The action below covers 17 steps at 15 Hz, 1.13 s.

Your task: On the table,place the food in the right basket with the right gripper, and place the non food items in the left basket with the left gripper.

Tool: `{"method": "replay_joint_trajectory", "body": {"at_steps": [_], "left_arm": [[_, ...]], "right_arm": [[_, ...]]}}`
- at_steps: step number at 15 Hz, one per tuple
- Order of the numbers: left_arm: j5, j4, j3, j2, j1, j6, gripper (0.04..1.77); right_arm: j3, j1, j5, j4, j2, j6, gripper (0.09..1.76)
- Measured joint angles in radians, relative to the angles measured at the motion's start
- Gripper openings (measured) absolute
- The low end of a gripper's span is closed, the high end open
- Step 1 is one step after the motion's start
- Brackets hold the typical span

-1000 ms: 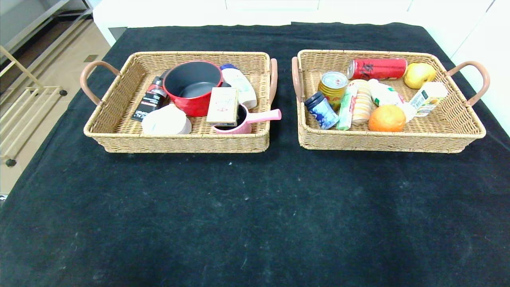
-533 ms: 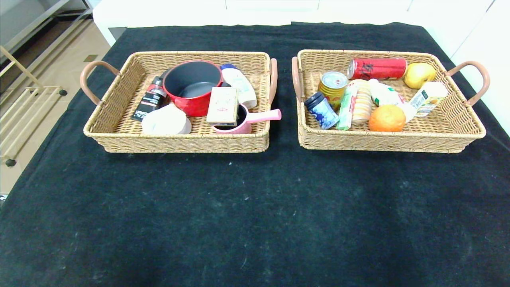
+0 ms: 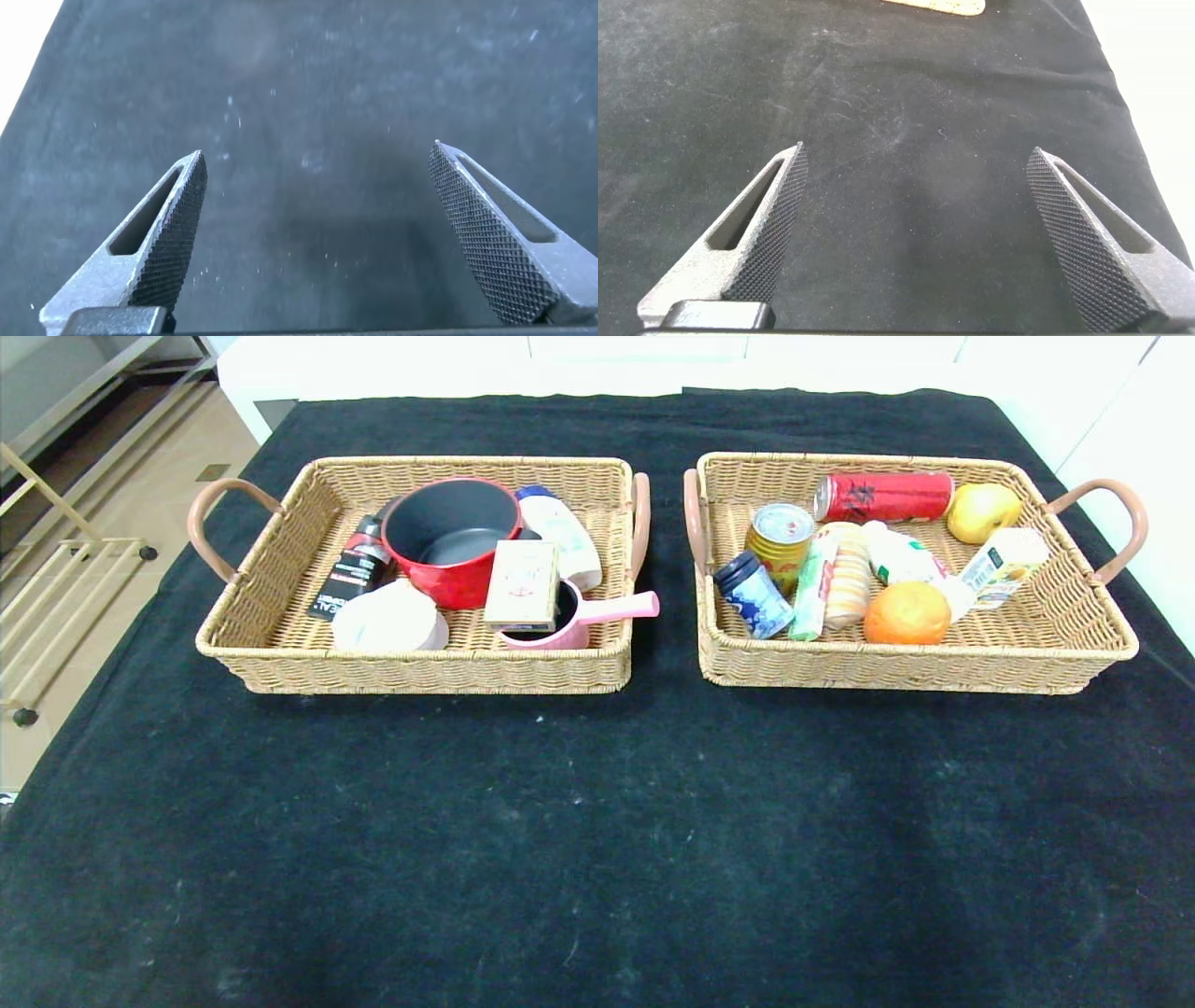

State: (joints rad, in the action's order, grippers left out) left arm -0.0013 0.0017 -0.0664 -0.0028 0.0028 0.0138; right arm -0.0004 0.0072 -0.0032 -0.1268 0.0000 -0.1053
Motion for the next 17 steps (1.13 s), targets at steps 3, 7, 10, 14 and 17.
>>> {"method": "replay_joint_trajectory", "body": {"at_steps": [3, 7, 10, 14, 17], "left_arm": [[0.005, -0.004, 0.029, 0.000, 0.000, 0.003, 1.72], [0.007, -0.033, 0.063, 0.000, 0.000, -0.003, 1.72], [0.006, -0.036, 0.066, 0.000, 0.000, -0.008, 1.72], [0.006, -0.037, 0.066, 0.001, 0.000, -0.021, 1.72], [0.006, -0.043, 0.066, 0.001, 0.000, -0.028, 1.72]], "right_arm": [[0.000, 0.000, 0.016, 0.021, 0.000, 0.011, 1.71], [0.000, 0.000, 0.019, 0.046, 0.000, 0.019, 1.71], [0.000, 0.000, 0.023, 0.046, 0.000, 0.049, 1.71], [0.000, 0.000, 0.017, 0.048, 0.000, 0.090, 1.71], [0.000, 0.002, 0.014, 0.049, 0.000, 0.098, 1.71]]}}
